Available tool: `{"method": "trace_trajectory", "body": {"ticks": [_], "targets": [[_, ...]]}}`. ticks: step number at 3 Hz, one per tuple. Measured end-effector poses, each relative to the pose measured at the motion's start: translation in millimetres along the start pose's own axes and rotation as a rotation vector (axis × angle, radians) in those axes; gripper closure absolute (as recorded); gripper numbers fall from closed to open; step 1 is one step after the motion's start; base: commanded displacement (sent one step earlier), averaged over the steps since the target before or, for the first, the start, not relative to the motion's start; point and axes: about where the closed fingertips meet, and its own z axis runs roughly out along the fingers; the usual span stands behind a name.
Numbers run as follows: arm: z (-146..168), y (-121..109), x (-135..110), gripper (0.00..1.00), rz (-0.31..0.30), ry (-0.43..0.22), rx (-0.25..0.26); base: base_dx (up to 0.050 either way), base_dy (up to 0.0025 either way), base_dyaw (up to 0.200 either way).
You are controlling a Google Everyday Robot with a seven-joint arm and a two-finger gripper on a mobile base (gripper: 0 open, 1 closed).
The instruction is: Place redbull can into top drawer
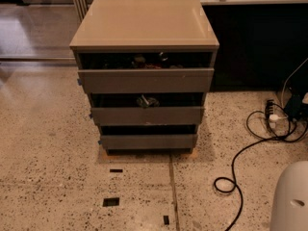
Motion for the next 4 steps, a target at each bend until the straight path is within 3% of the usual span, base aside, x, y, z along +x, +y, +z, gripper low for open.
{"method": "trace_trajectory", "body": {"ticks": [4], "targets": [[-27, -39, -100, 0.0, 0.092, -0.116, -0.024, 0.0, 0.0, 0.0]]}}
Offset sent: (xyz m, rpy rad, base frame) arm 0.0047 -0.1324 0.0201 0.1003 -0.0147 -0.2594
